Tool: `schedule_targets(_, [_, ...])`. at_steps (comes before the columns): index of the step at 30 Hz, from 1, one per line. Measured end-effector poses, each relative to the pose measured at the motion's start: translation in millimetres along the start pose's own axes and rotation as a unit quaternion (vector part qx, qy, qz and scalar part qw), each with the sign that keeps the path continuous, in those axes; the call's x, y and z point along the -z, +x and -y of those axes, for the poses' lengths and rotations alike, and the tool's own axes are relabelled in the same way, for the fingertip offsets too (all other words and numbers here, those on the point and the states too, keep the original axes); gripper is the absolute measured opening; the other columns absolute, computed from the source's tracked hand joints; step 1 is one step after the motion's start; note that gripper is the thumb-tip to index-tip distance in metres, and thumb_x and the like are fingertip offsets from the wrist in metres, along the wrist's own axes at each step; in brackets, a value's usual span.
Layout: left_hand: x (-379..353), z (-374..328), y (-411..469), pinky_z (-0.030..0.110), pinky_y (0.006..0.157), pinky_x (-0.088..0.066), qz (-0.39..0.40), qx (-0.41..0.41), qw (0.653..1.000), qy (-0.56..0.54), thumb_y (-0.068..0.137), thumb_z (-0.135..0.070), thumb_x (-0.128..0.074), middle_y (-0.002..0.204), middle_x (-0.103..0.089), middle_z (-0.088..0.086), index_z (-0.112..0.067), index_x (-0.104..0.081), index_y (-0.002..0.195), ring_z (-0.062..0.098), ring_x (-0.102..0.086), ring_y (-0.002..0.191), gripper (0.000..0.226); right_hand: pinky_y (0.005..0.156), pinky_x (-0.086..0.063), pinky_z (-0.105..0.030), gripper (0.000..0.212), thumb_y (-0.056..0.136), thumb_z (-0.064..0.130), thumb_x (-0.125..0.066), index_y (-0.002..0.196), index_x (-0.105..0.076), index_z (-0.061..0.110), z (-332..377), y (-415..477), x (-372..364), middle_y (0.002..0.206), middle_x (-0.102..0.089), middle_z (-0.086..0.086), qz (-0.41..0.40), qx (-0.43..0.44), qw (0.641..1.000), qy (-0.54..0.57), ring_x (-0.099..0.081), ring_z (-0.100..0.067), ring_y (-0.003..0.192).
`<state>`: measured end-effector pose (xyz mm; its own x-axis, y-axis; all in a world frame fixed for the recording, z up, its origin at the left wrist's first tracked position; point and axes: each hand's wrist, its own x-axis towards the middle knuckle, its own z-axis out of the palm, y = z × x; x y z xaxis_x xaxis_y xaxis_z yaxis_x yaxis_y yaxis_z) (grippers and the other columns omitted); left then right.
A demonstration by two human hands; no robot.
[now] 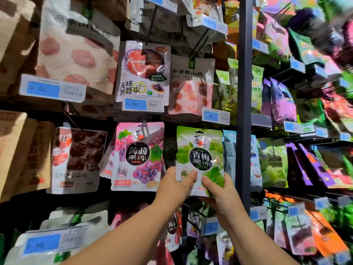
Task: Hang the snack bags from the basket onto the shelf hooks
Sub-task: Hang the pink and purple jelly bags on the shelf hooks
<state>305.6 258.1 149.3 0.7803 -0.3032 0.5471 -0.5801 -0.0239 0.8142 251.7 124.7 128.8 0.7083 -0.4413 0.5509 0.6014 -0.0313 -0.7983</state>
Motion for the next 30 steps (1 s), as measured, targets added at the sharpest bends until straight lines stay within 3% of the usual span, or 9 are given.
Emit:
schedule_targets(3, [-12.6, 3.3, 6.4, 0.03, 0.084, -0.053, 0.006, -0.004, 0.999, -0.031, 0.086, -0.048, -0.069, 0.106, -0.068, -0.008, -0.025, -0.058, 0.113, 0.014, -0.065, 0.1, 0.036, 0.071, -0.059, -0.037, 0.039, 0.087, 0.015, -0.073, 0.121, -0.056, 0.015, 1.1, 9.2, 8.6, 0.111, -0.073, -0.01, -0.011, -0.004, 1.0, 0.007, -0.073, -0.023, 0.096])
schedule_targets(6, [-21.7, 3.7, 13.8, 0.041, 0.093, -0.052, 0.001, -0.01, 0.999, -0.039, 0.085, -0.048, -0.07, 0.109, -0.068, -0.007, -0.027, -0.059, 0.112, 0.015, -0.064, 0.102, 0.036, 0.068, -0.057, -0.033, 0.036, 0.087, 0.015, -0.072, 0.12, -0.056, 0.016, 2.2, 16.9, 14.5, 0.11, -0.073, -0.007, -0.014, 0.002, 1.0, -0.002, -0.073, -0.021, 0.095])
schedule_targets(9, [-28.5, 3.0, 20.3, 0.044, 0.092, -0.054, 0.009, -0.02, 0.998, -0.062, 0.085, -0.047, -0.07, 0.106, -0.068, -0.01, -0.031, -0.058, 0.108, 0.014, -0.065, 0.1, 0.031, 0.064, -0.057, -0.03, 0.031, 0.088, 0.013, -0.071, 0.116, -0.058, 0.018, 3.1, 22.7, 18.9, 0.105, -0.075, -0.004, -0.018, 0.01, 1.0, 0.004, -0.074, -0.019, 0.09])
schedule_targets(19, [-44.7, 3.3, 31.5, 0.044, 0.09, -0.056, 0.003, -0.036, 0.995, -0.096, 0.086, -0.043, -0.071, 0.102, -0.069, -0.011, -0.032, -0.056, 0.106, 0.012, -0.068, 0.096, 0.027, 0.069, -0.055, -0.034, 0.038, 0.087, 0.018, -0.072, 0.122, -0.055, 0.019, 2.0, 40.8, 32.1, 0.113, -0.072, -0.006, -0.025, 0.015, 0.999, -0.015, -0.069, -0.026, 0.103])
schedule_targets(25, [-46.6, 1.3, 29.4, 0.034, 0.086, -0.056, -0.007, -0.067, 0.992, -0.105, 0.087, -0.041, -0.07, 0.099, -0.069, -0.014, -0.033, -0.055, 0.102, 0.006, -0.067, 0.093, 0.023, 0.064, -0.053, -0.03, 0.053, 0.074, 0.032, -0.078, 0.121, -0.057, 0.022, 2.9, 45.1, 34.5, 0.114, -0.072, -0.004, -0.02, 0.03, 0.999, -0.018, -0.07, -0.023, 0.102])
schedule_targets(30, [-47.5, 0.0, 27.7, 0.013, 0.07, -0.048, -0.01, -0.077, 0.991, -0.108, 0.087, -0.04, -0.07, 0.096, -0.069, -0.017, -0.035, -0.054, 0.099, -0.006, -0.065, 0.086, 0.021, 0.066, -0.053, -0.033, 0.053, 0.072, 0.033, -0.075, 0.12, -0.057, 0.023, 2.5, 46.4, 35.9, 0.111, -0.073, -0.003, -0.008, 0.039, 0.999, -0.008, -0.071, -0.021, 0.097])
